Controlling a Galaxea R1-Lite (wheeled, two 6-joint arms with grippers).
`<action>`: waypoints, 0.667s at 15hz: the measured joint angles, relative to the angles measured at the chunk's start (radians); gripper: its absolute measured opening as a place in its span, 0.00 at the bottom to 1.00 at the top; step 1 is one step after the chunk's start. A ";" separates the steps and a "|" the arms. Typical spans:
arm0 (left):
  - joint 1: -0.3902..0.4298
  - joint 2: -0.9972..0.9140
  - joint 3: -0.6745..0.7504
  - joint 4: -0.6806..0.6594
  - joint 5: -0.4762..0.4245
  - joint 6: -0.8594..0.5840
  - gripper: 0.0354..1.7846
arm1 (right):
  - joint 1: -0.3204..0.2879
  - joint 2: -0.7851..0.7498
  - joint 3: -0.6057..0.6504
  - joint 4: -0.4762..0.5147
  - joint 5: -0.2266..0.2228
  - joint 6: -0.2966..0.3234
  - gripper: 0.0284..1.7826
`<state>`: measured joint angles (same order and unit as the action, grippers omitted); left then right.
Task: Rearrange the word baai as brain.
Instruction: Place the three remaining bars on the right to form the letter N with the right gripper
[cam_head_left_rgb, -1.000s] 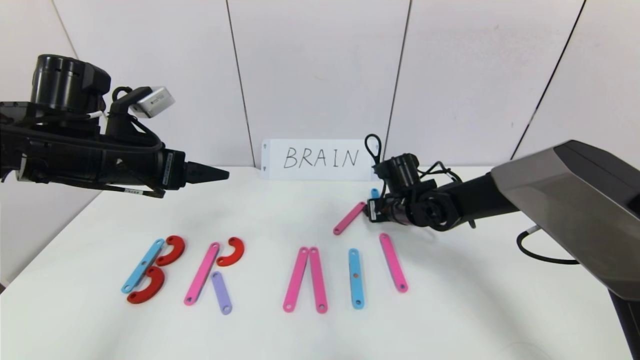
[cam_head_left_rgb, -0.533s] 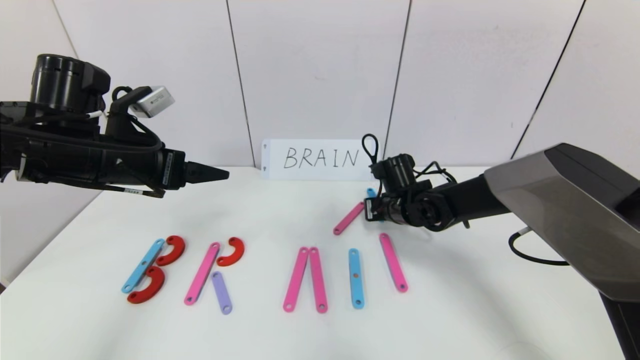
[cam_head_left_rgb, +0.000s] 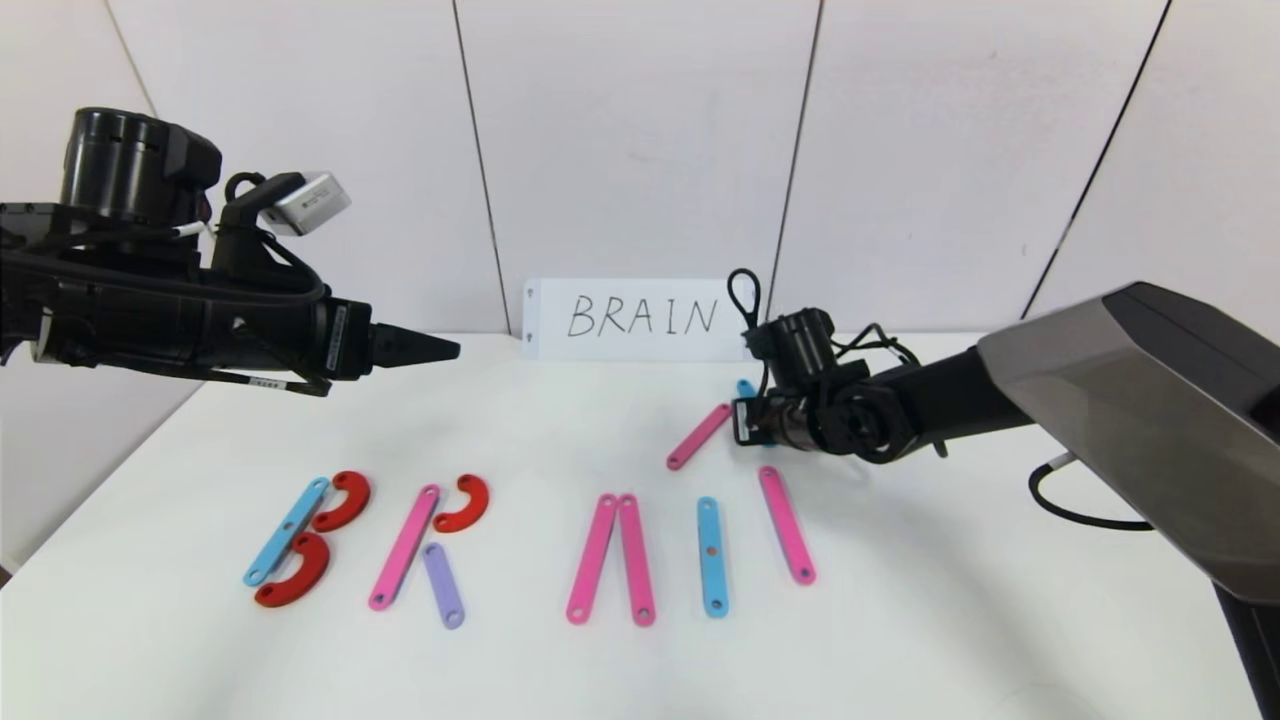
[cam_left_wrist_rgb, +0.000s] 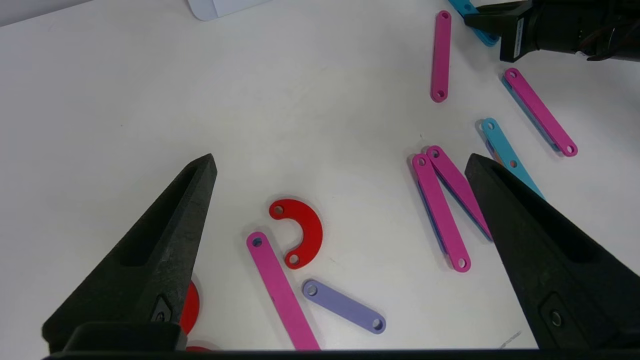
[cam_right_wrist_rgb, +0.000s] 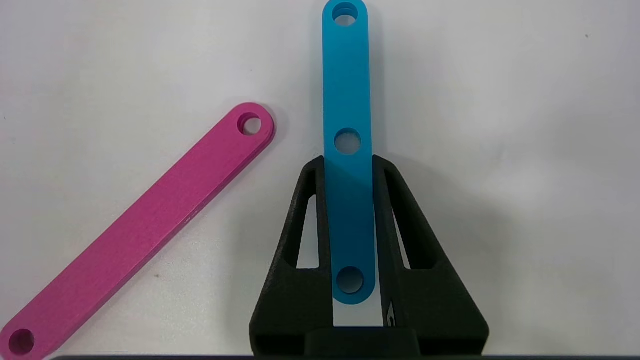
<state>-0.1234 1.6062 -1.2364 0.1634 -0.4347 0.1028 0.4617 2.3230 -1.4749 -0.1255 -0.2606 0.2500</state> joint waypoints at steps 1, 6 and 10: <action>0.000 0.000 0.000 0.000 0.000 0.000 0.97 | -0.002 -0.013 0.011 0.003 0.000 0.000 0.14; 0.000 -0.001 0.000 0.000 0.001 -0.001 0.97 | -0.009 -0.160 0.162 -0.002 0.031 -0.010 0.14; 0.000 -0.002 0.000 0.000 0.001 0.000 0.97 | -0.009 -0.335 0.388 -0.019 0.127 -0.034 0.14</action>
<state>-0.1234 1.6043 -1.2364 0.1634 -0.4334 0.1023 0.4526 1.9877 -1.0866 -0.1447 -0.1332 0.2155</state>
